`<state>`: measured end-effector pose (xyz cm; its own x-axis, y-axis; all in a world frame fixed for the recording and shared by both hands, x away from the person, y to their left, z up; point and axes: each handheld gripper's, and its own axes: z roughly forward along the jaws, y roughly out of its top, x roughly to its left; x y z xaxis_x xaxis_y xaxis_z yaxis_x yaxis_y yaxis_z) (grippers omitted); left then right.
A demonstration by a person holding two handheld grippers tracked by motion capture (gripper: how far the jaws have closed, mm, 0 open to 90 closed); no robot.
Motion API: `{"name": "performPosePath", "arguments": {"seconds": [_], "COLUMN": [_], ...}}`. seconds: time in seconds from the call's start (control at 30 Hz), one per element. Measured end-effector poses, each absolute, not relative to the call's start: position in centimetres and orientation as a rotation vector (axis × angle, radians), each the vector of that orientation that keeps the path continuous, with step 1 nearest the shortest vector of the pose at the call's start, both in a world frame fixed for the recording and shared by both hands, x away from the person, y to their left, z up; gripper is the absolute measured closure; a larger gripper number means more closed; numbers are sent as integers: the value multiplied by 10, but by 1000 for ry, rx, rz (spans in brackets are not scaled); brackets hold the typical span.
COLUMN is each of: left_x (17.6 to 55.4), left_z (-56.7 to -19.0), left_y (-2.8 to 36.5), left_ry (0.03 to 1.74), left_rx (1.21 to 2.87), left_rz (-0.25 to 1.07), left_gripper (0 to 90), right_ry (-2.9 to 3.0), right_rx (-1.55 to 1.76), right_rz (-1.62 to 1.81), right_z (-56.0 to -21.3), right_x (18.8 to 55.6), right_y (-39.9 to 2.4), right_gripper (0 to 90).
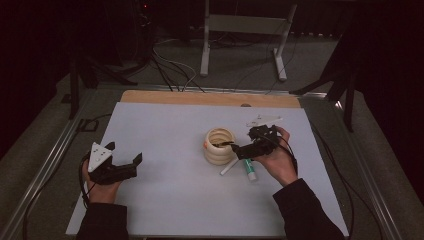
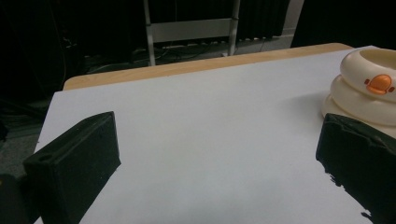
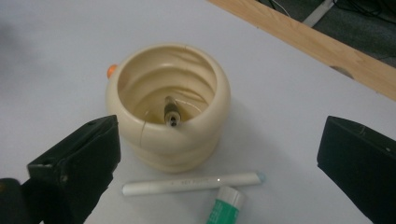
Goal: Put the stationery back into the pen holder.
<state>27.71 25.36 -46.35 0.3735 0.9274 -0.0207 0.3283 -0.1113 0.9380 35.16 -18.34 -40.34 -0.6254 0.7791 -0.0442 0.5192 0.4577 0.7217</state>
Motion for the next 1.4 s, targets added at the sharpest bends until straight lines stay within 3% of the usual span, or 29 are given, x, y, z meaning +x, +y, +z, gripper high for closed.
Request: {"name": "performPosePath", "arguments": {"seconds": [1.4], "left_x": [277], "left_z": [-465], "left_y": [253], "left_ry": [1136], "left_rx": [1660], "left_rz": [761], "left_gripper": [0], "right_ry": [2291], "right_rx": [1234], "right_rz": [916], "right_z": [-450], "right_x": [317], "right_y": [-212], "right_gripper": [0]}}
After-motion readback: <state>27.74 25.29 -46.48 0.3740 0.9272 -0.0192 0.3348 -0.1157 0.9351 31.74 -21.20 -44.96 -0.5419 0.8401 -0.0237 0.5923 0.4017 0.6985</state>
